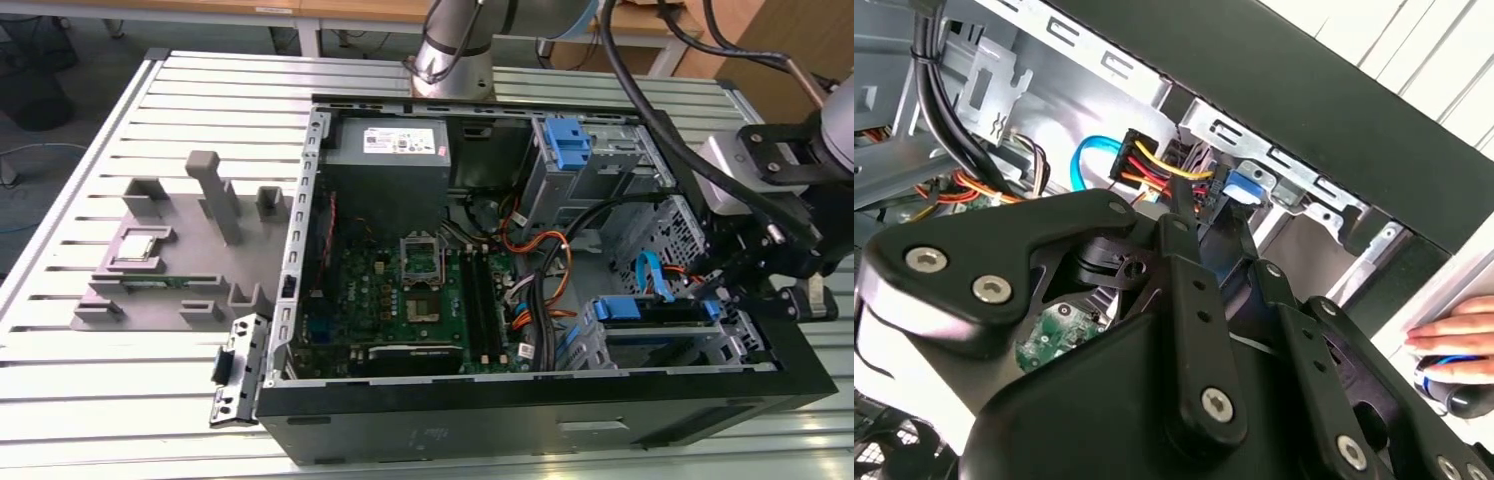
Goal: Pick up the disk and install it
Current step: 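Insert the second disk wire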
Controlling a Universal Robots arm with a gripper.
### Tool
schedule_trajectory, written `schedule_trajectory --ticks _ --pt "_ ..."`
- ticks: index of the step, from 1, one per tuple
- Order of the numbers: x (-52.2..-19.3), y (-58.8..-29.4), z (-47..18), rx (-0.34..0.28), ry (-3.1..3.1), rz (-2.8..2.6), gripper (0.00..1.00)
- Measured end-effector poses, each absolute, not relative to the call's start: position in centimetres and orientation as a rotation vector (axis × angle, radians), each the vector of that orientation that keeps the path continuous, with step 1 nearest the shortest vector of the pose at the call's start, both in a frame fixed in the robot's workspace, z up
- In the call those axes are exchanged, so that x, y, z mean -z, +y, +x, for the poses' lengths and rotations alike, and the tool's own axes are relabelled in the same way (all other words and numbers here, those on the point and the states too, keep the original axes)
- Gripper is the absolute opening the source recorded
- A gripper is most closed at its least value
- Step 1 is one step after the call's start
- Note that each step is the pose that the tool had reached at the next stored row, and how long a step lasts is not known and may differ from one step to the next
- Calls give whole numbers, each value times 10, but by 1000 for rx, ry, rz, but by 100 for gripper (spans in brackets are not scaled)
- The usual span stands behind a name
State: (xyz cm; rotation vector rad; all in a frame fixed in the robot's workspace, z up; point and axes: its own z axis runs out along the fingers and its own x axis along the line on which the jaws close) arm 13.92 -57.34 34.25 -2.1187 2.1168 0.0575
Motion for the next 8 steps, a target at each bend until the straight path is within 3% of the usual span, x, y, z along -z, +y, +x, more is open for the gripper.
schedule_trajectory --ticks 8 --pt "-341 -573 139 -59 2116 -2118 31"
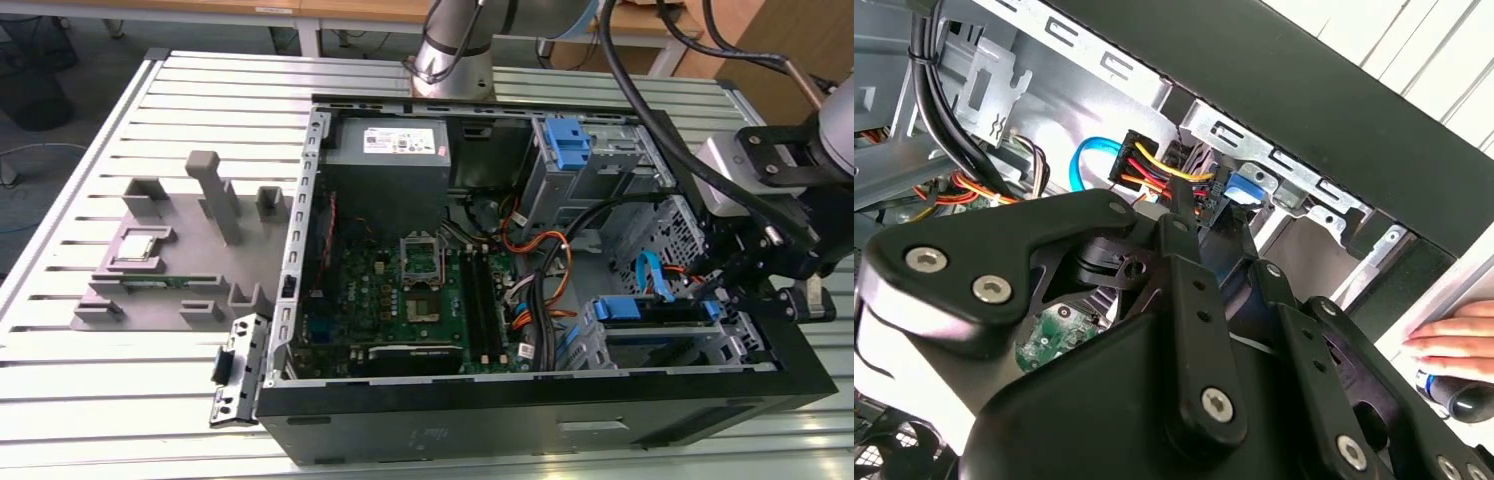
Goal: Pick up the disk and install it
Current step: 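Insert the second disk wire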
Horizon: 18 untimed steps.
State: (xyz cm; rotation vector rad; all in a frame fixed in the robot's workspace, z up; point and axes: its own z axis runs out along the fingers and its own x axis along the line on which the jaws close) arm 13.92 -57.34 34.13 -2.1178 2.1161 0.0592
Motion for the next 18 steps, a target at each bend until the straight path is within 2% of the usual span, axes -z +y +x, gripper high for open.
schedule_trajectory --ticks 4,5,18 --pt "-341 -573 139 -59 2116 -2118 29" --pt "-341 -573 139 -59 2116 -2118 17" --pt "-343 -573 138 -54 2113 -2116 16"
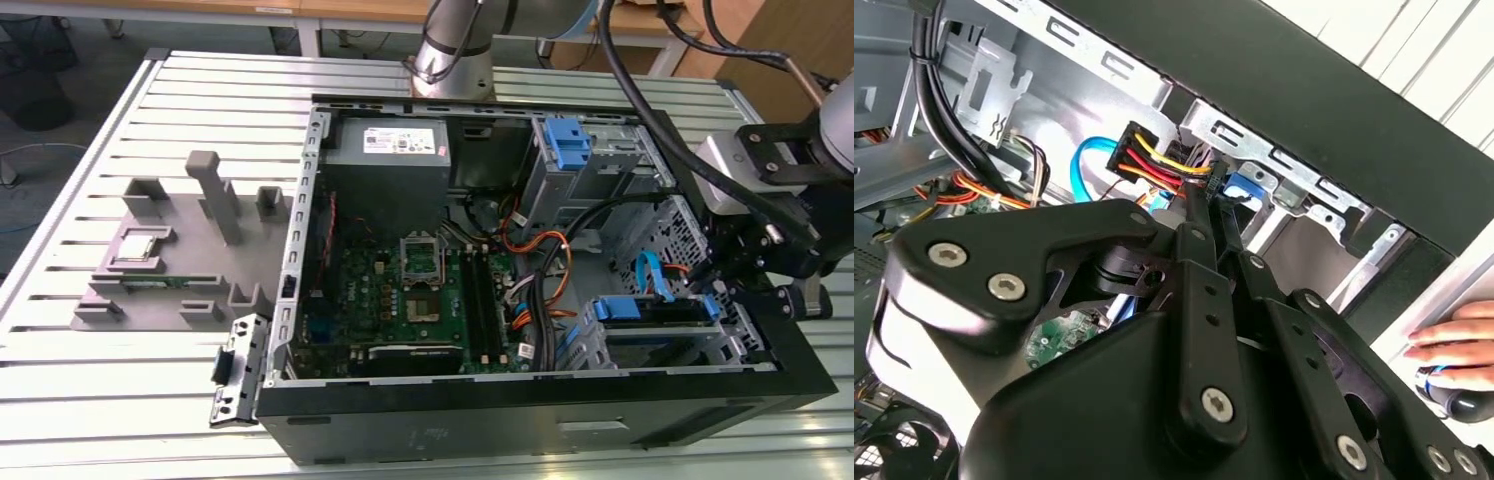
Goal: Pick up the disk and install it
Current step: 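Insert the second disk wire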
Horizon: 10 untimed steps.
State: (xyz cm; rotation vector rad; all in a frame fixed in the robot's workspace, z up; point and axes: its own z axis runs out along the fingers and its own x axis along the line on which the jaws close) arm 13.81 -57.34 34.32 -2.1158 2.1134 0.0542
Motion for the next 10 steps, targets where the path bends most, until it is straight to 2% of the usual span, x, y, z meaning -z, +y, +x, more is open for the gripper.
schedule_trajectory --ticks 10 --pt "-344 -573 124 -9 2098 -2107 16"
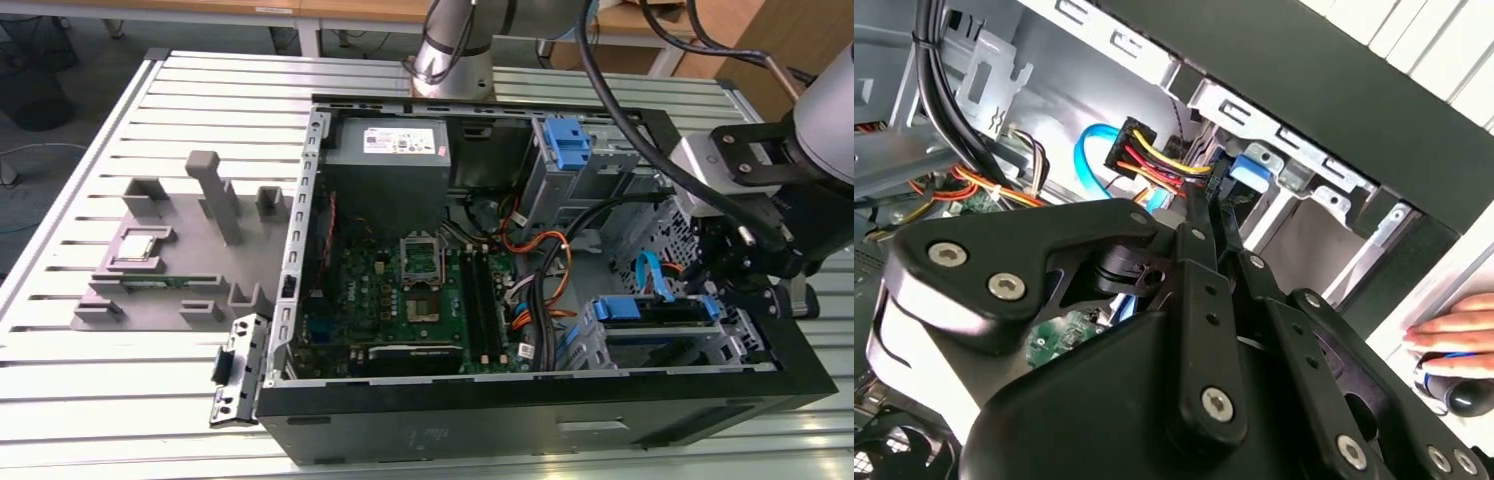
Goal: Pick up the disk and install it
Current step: 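Insert the second disk wire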
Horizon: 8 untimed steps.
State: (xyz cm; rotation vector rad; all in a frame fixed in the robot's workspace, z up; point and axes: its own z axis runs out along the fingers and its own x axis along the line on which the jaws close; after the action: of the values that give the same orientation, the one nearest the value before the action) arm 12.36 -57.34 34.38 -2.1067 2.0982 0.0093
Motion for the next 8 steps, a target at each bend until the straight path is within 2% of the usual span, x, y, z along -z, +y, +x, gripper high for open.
schedule_trajectory --ticks 8 --pt "-341 -574 121 21 2111 -2123 16"
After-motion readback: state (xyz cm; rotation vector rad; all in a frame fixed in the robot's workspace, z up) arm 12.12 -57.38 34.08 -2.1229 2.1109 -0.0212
